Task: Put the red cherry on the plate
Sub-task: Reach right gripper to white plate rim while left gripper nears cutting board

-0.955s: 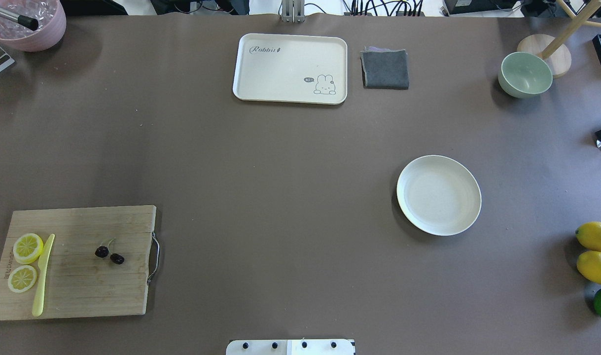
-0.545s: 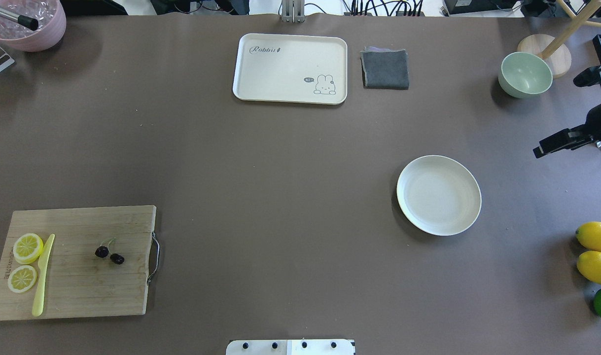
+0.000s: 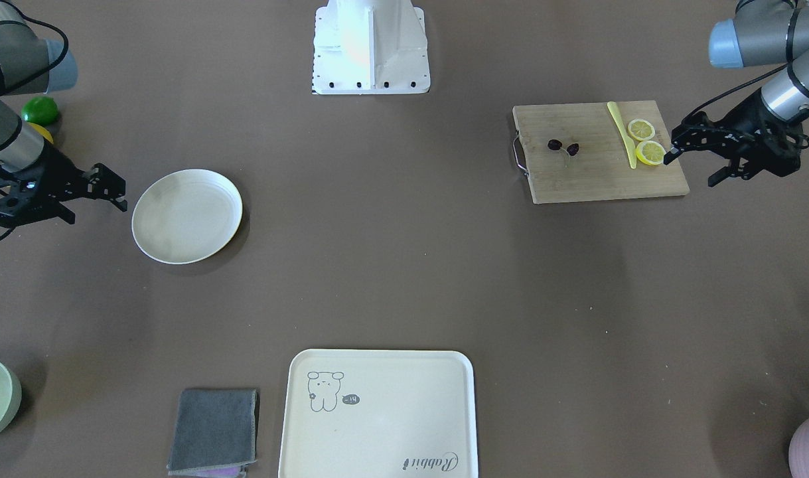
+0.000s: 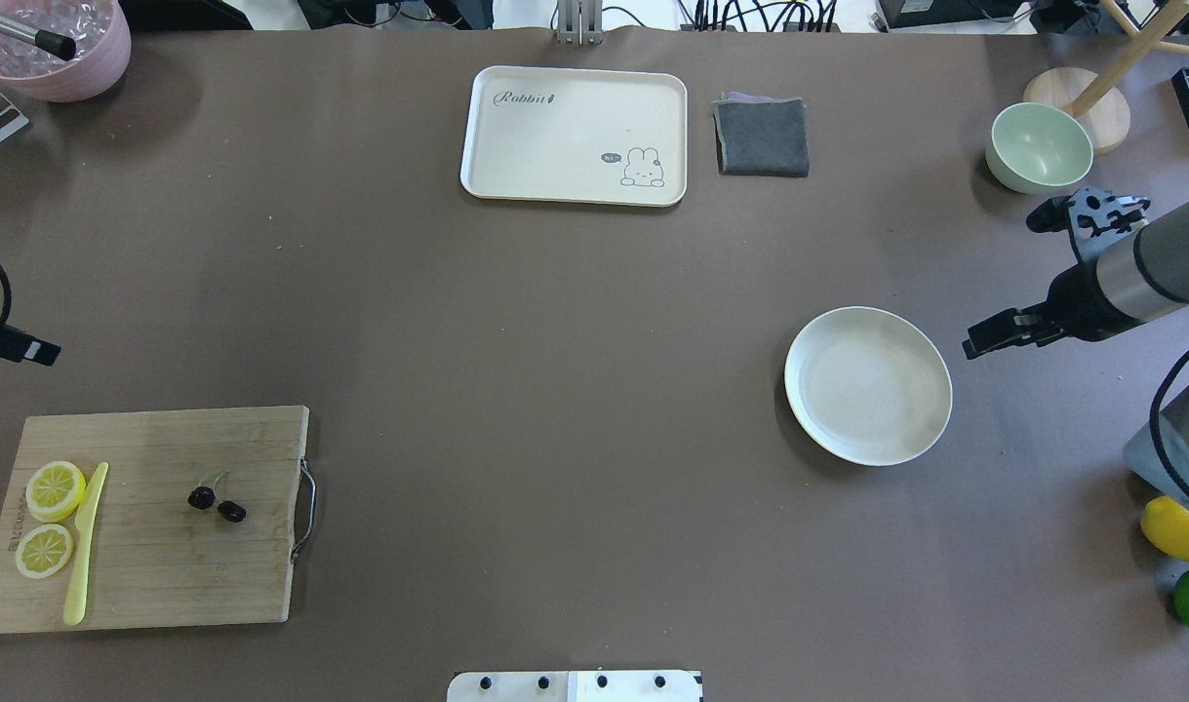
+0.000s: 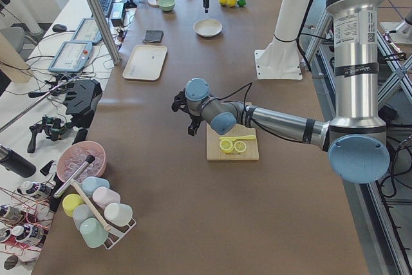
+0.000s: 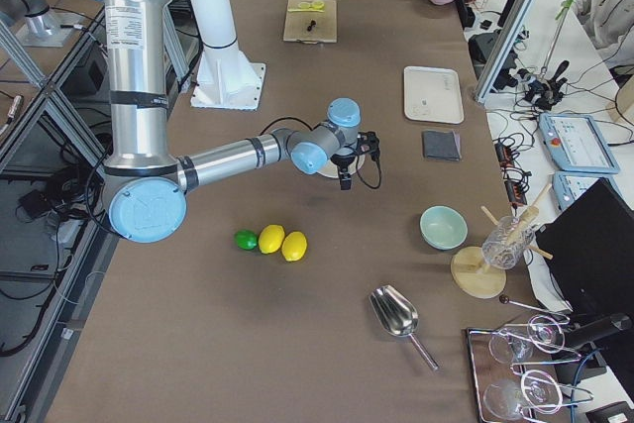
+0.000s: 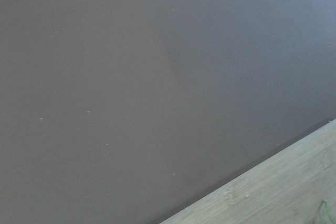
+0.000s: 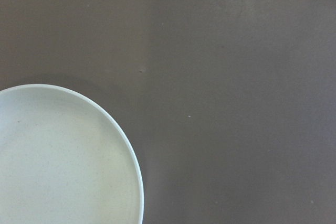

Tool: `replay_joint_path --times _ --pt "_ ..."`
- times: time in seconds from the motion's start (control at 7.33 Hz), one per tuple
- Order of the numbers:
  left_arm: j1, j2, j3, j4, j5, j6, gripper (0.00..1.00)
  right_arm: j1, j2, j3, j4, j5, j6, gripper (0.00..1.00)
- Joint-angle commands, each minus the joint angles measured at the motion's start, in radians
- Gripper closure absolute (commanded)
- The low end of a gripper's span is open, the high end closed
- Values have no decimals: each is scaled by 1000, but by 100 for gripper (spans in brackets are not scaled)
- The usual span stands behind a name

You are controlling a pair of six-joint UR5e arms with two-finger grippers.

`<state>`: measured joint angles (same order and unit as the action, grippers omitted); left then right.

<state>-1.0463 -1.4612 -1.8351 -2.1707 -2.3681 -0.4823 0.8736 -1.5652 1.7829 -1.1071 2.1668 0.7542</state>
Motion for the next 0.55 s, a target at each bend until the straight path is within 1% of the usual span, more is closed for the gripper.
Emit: replay_joint_path --times 0.0,0.14,0.27,0.41 --pt "142 -5 -12 -110 96 -210 2 -51 20 -40 15 -19 34 10" --pt "182 -8 -24 -110 98 -261 2 -59 49 -65 15 -18 57 20" --pt "207 -2 -50 -110 105 -286 2 -73 62 -74 15 -15 92 42" --pt "247 -8 -62 -110 108 -355 3 -76 63 -73 15 -12 94 99"
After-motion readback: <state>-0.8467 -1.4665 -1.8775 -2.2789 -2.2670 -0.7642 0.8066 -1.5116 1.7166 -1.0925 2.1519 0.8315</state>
